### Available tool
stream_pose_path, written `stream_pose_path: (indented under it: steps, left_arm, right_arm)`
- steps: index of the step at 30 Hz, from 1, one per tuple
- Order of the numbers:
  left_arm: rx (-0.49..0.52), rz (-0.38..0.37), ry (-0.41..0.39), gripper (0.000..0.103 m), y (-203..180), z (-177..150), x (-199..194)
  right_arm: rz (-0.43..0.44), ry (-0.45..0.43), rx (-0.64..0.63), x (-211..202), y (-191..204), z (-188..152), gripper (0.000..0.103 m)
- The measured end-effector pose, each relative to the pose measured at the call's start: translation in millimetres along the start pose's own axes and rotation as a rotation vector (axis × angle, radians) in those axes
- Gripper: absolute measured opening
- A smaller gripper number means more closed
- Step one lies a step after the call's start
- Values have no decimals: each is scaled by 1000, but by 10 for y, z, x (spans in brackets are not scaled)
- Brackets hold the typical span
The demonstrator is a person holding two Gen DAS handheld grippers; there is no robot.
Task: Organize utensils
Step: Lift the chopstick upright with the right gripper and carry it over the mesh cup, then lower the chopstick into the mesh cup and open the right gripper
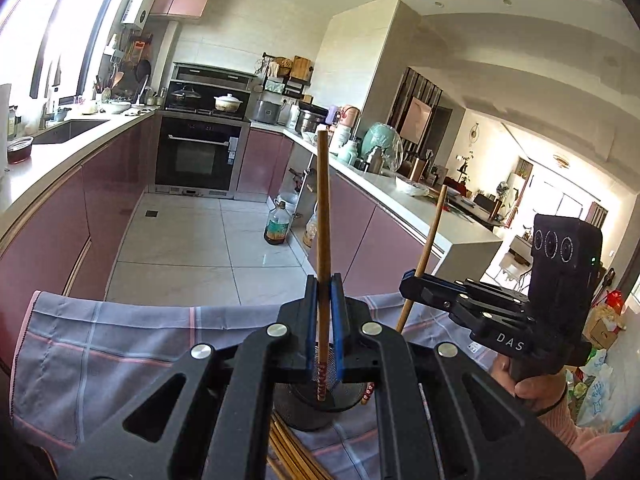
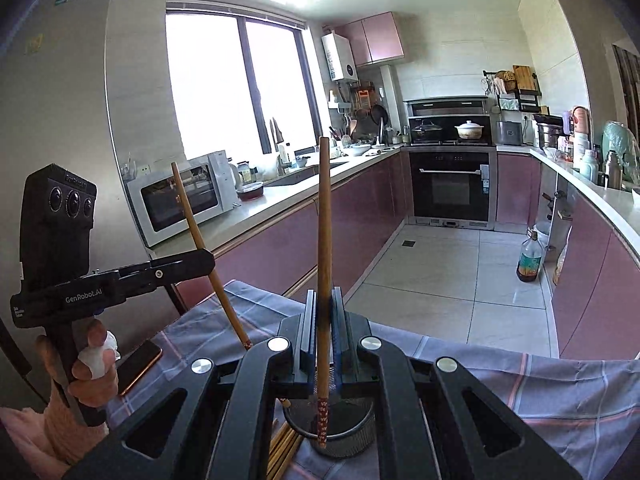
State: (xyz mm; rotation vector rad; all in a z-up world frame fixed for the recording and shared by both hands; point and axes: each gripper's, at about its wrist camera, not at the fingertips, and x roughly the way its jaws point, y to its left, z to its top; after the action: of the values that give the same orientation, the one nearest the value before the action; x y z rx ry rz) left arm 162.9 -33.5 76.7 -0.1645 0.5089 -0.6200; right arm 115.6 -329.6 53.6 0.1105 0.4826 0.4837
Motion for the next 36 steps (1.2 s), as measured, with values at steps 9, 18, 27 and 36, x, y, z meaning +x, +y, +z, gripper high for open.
stream_pose_path:
  steps: [9,18,27,36]
  left_arm:
    - [16,18,137,7,8,-131,546]
    - [24,22,232,7,146,-309,941]
    - [-4,43,277,8,261,-448,1164]
    - [11,149,209,32,288,-520,964]
  right_arm:
    - [23,-59,43,-36,-56,107,5]
    - [20,113,57,432,-153,-113,5]
    - [-2,257,90,803,-197,-265,10]
    - [-26,218,92,684,-164,-314,26]
